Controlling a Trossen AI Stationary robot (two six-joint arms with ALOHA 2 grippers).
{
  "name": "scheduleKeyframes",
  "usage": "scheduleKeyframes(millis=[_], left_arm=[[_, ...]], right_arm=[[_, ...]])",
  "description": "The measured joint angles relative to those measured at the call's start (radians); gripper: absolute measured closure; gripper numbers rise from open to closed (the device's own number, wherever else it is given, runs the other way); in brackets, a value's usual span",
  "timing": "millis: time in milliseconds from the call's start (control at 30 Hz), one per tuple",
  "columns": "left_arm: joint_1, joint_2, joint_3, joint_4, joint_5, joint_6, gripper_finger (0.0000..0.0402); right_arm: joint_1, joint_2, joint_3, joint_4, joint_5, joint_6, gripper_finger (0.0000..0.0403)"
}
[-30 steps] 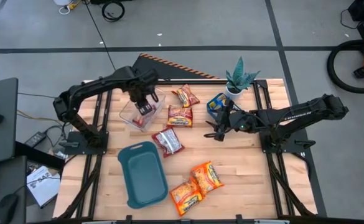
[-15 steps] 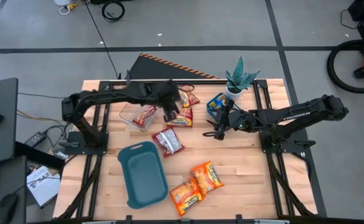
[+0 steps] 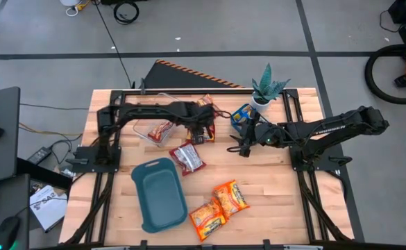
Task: Sort Maruchan noodles
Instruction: Put the red noodle pack into the transparent bin
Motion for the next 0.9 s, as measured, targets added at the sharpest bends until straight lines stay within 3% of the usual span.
scheduleKeyframes(millis=[133, 367, 467, 667, 900], left_arm=[[-0.020, 0.040, 0.001, -0.009, -0.010, 0.056, 0.0232], [-0.088, 0.074, 0.001, -0.006, -0.026, 0.102, 0.0145], [-0.106, 0.094, 0.001, 0.002, -0.027, 0.125, 0.0132], [-0.106, 0.127, 0.001, 0.002, -0.101, 0.130, 0.0153], [-0.106, 0.147, 0.002, -0.003, -0.125, 0.148, 0.0222]], right_arm=[[0.000, 0.000, 0.000, 0.000, 0.000, -0.002, 0.0171], [-0.002, 0.000, 0.000, 0.000, 0.000, -0.002, 0.0171], [-0.004, 0.000, 0.000, 0.000, 0.000, -0.002, 0.0171], [-0.005, 0.000, 0.000, 0.000, 0.000, -0.002, 0.0171], [-0.005, 0.000, 0.000, -0.007, -0.022, 0.012, 0.0171]])
